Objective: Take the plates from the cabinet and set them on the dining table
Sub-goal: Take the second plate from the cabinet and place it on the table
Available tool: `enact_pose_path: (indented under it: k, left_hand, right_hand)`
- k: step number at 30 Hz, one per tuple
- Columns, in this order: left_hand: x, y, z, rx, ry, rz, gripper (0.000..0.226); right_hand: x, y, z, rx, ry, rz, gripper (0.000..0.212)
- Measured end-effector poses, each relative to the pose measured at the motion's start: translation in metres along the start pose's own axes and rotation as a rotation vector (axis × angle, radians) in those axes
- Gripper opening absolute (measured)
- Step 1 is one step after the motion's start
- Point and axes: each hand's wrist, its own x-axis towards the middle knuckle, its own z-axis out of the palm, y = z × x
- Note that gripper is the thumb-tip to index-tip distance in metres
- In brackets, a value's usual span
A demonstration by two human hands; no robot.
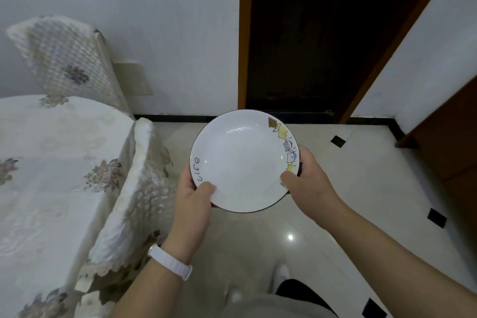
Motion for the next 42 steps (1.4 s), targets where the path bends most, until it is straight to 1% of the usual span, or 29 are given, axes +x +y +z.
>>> enact_pose_path:
  k: [3,9,12,15,18,20,22,26,30,37,40,42]
  left_hand:
    - [0.026,-0.002,0.014,-0.001,0.032,-0.008,0.058]
    - [0.096,0.001,0.046,0.024,0.075,-0.036,0.052]
    - [0.14,0.01,0.067,0.035,0.112,-0.02,0.049]
    - [0.19,0.024,0.095,0.073,0.176,-0.008,0.053]
    - [0.232,0.047,0.127,0.1,0.19,0.032,0.052]
    - [0.256,0.056,0.138,0.108,0.211,0.067,0.051]
    - [0.278,0.057,0.142,0.117,0.267,0.087,0.051]
    - [0.302,0.06,0.13,0.118,0.346,0.073,0.054]
    - [0.32,0.073,0.105,0.108,0.411,0.072,0.055]
    - [0.362,0.067,0.04,0.047,0.622,0.02,0.052]
    - [0.394,0.072,0.007,0.012,0.667,0.011,0.053]
    - [0.419,0.078,-0.02,-0.02,0.694,0.023,0.049]
  right_hand:
    - [0.029,0.001,-0.004,-0.003,-0.001,0.003,0.046]
    - [0.113,-0.001,-0.013,0.013,-0.03,0.0,0.045]
    - [0.169,-0.008,-0.021,0.039,-0.068,-0.027,0.046]
    - [0.229,-0.025,-0.036,0.059,-0.1,-0.049,0.05]
    - [0.287,-0.042,-0.053,0.045,-0.119,-0.096,0.053]
    - [0.319,-0.052,-0.057,0.022,-0.15,-0.12,0.054]
    - [0.347,-0.061,-0.055,0.029,-0.19,-0.138,0.055]
    - [0.384,-0.073,-0.037,0.068,-0.299,-0.139,0.053]
    - [0.416,-0.09,-0.001,0.048,-0.416,-0.162,0.052]
    - [0.466,-0.114,0.089,-0.049,-0.569,-0.155,0.05]
    - [0.491,-0.136,0.133,-0.086,-0.609,-0.171,0.045]
    - [0.508,-0.155,0.165,-0.113,-0.641,-0.187,0.044]
